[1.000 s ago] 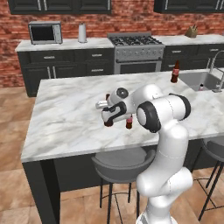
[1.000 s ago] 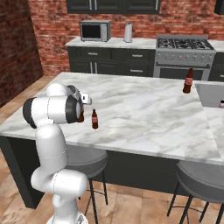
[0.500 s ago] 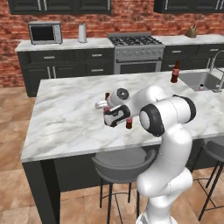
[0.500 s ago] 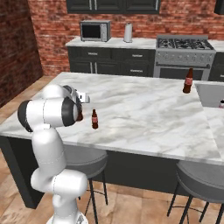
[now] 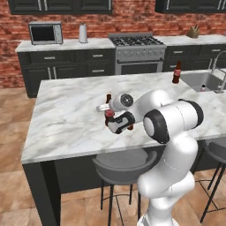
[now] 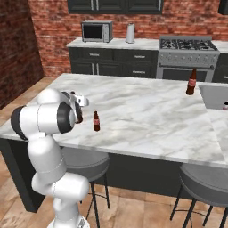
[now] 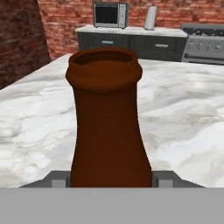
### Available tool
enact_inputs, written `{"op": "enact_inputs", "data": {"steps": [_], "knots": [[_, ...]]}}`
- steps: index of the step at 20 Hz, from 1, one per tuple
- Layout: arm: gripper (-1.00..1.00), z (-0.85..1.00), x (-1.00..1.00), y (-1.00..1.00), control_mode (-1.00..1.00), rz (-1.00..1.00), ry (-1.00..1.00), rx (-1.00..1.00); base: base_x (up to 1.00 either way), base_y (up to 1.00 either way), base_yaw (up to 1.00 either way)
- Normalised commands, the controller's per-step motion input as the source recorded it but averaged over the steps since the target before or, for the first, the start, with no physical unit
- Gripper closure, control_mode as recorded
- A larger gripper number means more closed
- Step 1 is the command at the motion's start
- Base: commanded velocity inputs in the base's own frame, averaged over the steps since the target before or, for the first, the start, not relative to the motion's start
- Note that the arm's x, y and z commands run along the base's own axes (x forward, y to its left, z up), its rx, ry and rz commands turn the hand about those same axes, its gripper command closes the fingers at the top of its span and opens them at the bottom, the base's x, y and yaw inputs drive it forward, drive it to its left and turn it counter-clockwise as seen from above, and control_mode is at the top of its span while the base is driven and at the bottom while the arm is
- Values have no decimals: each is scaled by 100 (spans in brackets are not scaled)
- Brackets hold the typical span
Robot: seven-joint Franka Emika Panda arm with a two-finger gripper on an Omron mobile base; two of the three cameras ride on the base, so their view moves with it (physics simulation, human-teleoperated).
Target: Place the large bottle from the dining counter next to the other large bottle outside the sink, and place the small bottle from the dining counter next to the other small bottle inside the sink.
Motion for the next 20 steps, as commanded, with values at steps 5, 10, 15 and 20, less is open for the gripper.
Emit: {"op": "enact_inputs", "data": {"steps": [5, 10, 15, 20], "knots": [[100, 0, -7, 0, 100, 1, -2, 0, -4, 0, 1], [100, 0, 0, 0, 100, 0, 0, 0, 0, 16, 0], [100, 0, 0, 0, 100, 0, 0, 0, -51, 46, 0], [100, 0, 0, 0, 100, 0, 0, 0, -62, 53, 0]]}}
